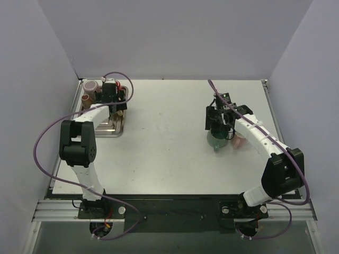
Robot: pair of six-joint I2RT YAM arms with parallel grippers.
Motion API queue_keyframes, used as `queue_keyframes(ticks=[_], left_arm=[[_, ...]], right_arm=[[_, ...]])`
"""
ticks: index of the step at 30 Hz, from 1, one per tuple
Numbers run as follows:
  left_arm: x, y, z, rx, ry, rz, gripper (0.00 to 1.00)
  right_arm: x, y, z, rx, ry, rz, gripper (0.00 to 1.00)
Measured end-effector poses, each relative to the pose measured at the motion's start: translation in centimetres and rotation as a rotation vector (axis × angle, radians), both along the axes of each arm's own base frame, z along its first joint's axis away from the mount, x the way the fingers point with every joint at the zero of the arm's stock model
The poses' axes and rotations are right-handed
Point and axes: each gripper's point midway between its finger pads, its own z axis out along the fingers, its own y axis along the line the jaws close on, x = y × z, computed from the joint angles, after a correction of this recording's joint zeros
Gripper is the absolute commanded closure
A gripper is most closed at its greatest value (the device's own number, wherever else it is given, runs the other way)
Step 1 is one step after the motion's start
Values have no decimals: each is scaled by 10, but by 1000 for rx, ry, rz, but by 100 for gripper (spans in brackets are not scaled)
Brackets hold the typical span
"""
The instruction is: Turn the mug right side up
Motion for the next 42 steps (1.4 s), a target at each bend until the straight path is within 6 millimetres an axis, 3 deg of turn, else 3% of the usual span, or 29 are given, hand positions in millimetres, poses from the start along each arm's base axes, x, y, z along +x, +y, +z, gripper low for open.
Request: queue_keyframes(ticks=[4, 5, 11, 17, 23, 25, 26, 27, 28, 33, 36, 39, 42], left_arm=[[8, 5, -5, 15, 15, 31, 15], [8, 7, -7, 20, 20, 39, 21], [4, 28, -13, 22, 44, 75, 38], [-16, 55, -36, 26, 118, 75, 41], [-19, 67, -39, 28, 139, 37, 51], [-18, 66, -38, 26, 139, 9, 63], [-16, 64, -38, 25, 135, -9, 76], [-15, 62, -37, 26, 135, -30, 82], [-15, 59, -38, 26, 138, -62, 100], [-13, 55, -37, 44, 140, -135, 100], [-19, 51, -33, 18, 152, -175, 100], [-42, 35, -20, -82, 197, -236, 100], [-70, 9, 14, -212, 203, -301, 100]], right_arm=[[-7, -2, 6, -19, -18, 4, 46], [-9, -3, 5, -25, -16, 6, 46], [-18, -3, 11, -51, -22, 25, 45], [-22, -1, 25, -54, -64, 47, 45], [-25, -5, 31, -61, -83, 44, 45], [-27, -6, 32, -61, -88, 45, 45], [-29, -6, 33, -62, -88, 45, 45], [-29, -7, 33, -64, -89, 44, 45], [-31, -8, 34, -66, -89, 43, 45], [-36, -11, 41, -68, -105, 40, 43], [-42, -10, 56, -68, -154, 46, 41], [-51, 3, 75, -53, -222, 89, 33], [-63, 33, 101, 3, -326, 180, 24]])
